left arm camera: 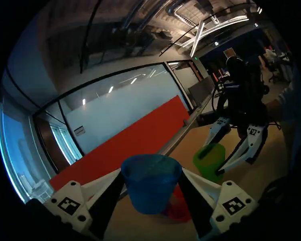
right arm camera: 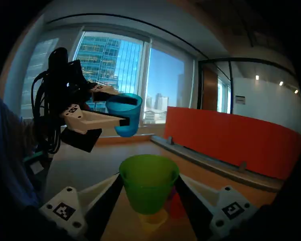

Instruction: Pour water

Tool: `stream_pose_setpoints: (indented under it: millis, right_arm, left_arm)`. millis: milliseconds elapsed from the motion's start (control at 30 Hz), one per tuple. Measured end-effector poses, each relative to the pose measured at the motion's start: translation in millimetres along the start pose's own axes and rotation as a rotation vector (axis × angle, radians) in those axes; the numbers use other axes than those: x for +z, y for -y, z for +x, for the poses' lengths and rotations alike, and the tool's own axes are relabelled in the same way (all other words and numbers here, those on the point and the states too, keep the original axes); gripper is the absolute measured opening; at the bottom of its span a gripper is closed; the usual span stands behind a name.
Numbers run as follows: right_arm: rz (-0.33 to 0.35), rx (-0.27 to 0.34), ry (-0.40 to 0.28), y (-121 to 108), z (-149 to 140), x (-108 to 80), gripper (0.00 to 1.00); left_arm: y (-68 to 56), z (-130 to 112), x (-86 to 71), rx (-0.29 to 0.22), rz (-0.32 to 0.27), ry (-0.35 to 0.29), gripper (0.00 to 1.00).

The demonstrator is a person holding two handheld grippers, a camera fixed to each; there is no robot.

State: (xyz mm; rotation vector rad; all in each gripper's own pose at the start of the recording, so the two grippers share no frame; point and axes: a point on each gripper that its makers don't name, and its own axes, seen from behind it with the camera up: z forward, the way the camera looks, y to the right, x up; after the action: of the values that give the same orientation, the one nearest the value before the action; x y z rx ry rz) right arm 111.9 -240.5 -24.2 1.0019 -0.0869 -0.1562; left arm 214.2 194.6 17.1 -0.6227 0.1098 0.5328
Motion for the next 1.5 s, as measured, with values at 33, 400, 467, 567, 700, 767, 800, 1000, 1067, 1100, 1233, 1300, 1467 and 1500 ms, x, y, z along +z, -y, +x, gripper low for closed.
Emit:
stream_pose_setpoints:
  millis: [33,400,467,567,700,767,800,1000,1067,1100,1233,1300,1467,1500]
  right_arm:
    - [0.004,-0.001,0.001,1.5,-0.6,1.2,0.91]
    - [0.039,-0.007,0.007,16.2,-5.0,15.6,0.91]
    - [0.046,-0.007,0.008,18.8,-5.8,18.4,0.91]
    - [0.057,-0.006,0.009,22.4,-6.6,22.0,0.91]
    - [0.068,-0.003,0.009,26.5,-7.4,25.6,0.91]
    - [0.073,-0.002,0.009,28.6,-7.5,27.1,0.91]
    - [0.075,-0.002,0.009,29.4,-7.7,27.7,0.91]
    - [0.087,0.001,0.011,33.9,-9.7,30.9,0.91]
    - [0.09,0.003,0.011,35.0,-10.3,32.0,0.91]
    - [0.091,0.003,0.011,35.6,-10.6,32.5,0.91]
    - [0.099,0.005,0.011,38.6,-12.0,34.4,0.91]
    - [0.102,0.005,0.012,40.3,-12.3,35.0,0.91]
    - [0.111,0.003,0.013,44.7,-12.5,36.4,0.91]
    - [0.112,0.003,0.013,45.2,-12.4,36.5,0.91]
  left_arm:
    - [0.2,1.3,0.3,0.011,0.0,-0.001,0.87]
    - [2.8,16.3,3.0,0.115,0.001,-0.003,0.87]
    - [2.7,19.8,3.0,0.134,0.002,-0.005,0.87]
    - [2.0,23.7,3.0,0.165,0.003,-0.006,0.87]
    - [-0.1,25.7,3.2,0.207,0.002,-0.002,0.87]
    - [-0.9,25.6,3.2,0.228,-0.001,0.002,0.87]
    - [-1.1,25.7,3.1,0.237,-0.001,0.004,0.87]
    - [-2.1,27.2,3.4,0.301,0.004,0.01,0.87]
    - [-2.7,27.3,4.1,0.319,0.006,0.013,0.87]
    - [-3.1,27.2,4.6,0.327,0.006,0.014,0.87]
    - [-4.6,26.9,6.5,0.354,0.007,0.015,0.87]
    - [-5.1,26.7,7.4,0.368,0.008,0.016,0.87]
    - [-6.2,26.8,10.0,0.399,0.01,0.019,0.87]
    - [-5.9,27.5,10.2,0.405,0.011,0.018,0.87]
